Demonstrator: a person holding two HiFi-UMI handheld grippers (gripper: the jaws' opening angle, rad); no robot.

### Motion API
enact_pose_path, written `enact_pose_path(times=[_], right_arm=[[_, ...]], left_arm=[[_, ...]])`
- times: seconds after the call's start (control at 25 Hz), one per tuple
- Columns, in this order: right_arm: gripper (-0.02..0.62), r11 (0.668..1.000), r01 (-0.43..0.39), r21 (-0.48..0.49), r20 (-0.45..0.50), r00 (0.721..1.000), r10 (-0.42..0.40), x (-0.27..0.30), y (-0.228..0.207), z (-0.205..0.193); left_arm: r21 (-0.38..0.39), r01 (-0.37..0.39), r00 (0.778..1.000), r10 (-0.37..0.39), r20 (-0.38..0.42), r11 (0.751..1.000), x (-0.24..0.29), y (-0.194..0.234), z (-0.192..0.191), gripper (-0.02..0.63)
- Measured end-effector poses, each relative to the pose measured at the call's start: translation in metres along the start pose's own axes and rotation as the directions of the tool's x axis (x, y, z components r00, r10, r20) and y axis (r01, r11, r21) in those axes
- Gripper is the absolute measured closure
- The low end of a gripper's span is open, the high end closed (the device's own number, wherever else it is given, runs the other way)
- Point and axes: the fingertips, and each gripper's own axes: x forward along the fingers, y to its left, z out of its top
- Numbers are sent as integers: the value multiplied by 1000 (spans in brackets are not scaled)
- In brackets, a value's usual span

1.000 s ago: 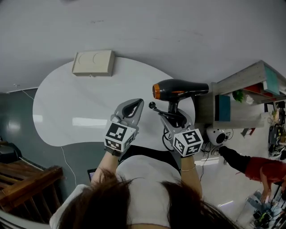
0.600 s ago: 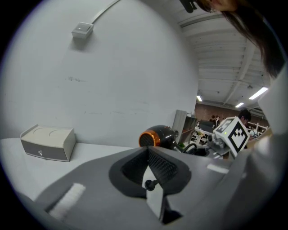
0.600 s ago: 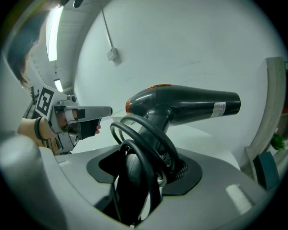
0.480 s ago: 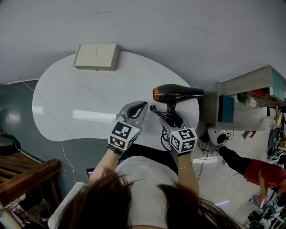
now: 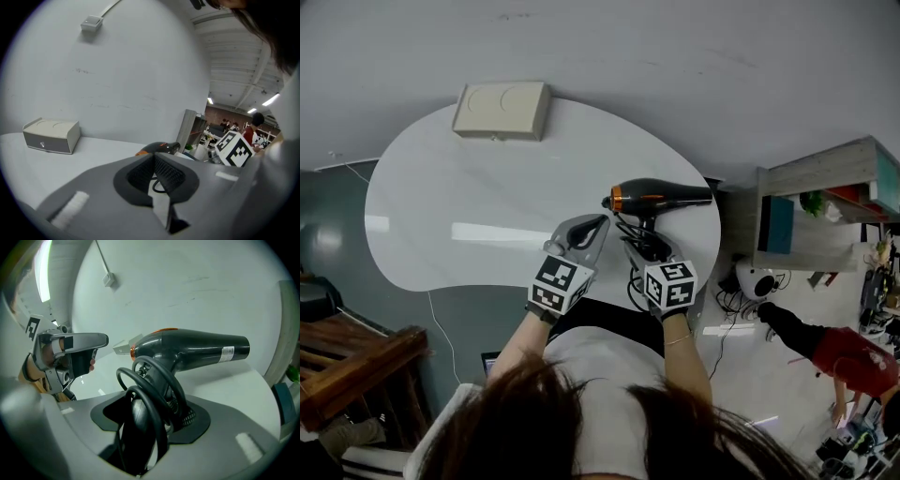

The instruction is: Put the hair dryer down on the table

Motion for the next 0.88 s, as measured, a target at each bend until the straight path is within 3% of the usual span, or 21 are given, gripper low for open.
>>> enact_pose_path(times=[0.44,0.88], right_arm=[[350,998,14,62,-33,999,-12,12,-2,-15],[348,996,61,-68,-81,995,-66,17,-4,-24]], left_arm=[[-20,-10,1000,10,-6,1000,1,0,-9,549],[-25,-2,1000,2,-22,1000,4,-4,-14,549]])
